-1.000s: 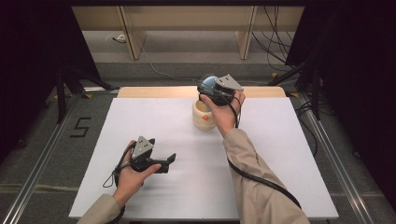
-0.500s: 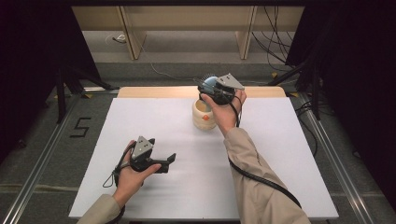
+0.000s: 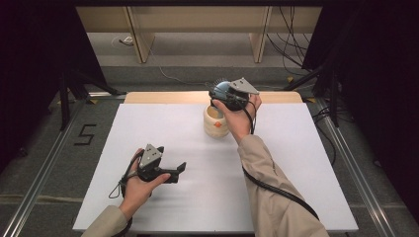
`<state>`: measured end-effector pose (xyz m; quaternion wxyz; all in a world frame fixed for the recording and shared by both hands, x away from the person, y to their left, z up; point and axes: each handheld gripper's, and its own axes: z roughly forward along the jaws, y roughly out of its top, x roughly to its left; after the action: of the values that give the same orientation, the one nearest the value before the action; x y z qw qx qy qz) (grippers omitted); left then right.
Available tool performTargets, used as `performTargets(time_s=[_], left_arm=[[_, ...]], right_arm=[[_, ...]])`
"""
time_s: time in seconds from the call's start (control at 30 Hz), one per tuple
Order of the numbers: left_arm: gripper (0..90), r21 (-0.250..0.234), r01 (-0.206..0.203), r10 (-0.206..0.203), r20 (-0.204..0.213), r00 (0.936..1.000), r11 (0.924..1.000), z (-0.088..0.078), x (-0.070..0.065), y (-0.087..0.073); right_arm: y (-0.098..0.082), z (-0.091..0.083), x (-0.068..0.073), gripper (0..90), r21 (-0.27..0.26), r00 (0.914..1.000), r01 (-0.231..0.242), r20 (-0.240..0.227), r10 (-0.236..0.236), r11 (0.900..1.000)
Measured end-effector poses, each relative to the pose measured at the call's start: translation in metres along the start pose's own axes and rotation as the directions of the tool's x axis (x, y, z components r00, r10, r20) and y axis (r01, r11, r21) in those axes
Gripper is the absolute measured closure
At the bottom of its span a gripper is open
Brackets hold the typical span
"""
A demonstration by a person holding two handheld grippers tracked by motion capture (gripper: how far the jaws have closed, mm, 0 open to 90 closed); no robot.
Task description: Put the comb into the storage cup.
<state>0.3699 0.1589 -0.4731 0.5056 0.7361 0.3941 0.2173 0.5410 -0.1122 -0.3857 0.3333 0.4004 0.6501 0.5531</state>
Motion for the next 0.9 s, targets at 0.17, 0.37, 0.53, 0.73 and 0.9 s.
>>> performTargets(time_s=[0.17, 0.37, 0.53, 0.73, 0.9], left_arm=[[0.0, 0.001, -0.001, 0.001, 0.001, 1.0000, 1.0000, 0.0001, -0.0002, -0.0001], [0.0, 0.000, 0.001, -0.001, 0.000, 1.0000, 1.0000, 0.0003, -0.0002, -0.0001], [0.0, 0.000, 0.000, 0.000, 0.000, 1.0000, 1.0000, 0.0004, -0.0003, -0.0003], [0.0, 0.003, -0.002, 0.002, -0.001, 1.0000, 1.0000, 0.0003, -0.0001, -0.0002], [0.0, 0.004, -0.003, 0.003, 0.000, 1.0000, 1.0000, 0.0004, 0.0002, -0.0004]], right_arm=[[-0.0004, -0.0011, -0.0014, 11.3, 0.010, 1.0000, -0.001, -0.006, 0.001, 1.000], [-0.0003, -0.0026, -0.0022, 9.5, 0.023, 0.9999, 0.003, -0.015, -0.002, 1.000], [-0.0016, -0.0044, -0.0023, 5.3, 0.036, 0.9995, 0.006, -0.031, -0.005, 0.999], [-0.0034, -0.0056, -0.0020, 3.4, 0.042, 0.9986, 0.008, -0.052, -0.006, 0.999], [-0.0044, -0.0075, 0.0001, 5.7, 0.046, 0.9989, 0.013, -0.045, -0.011, 0.999]])
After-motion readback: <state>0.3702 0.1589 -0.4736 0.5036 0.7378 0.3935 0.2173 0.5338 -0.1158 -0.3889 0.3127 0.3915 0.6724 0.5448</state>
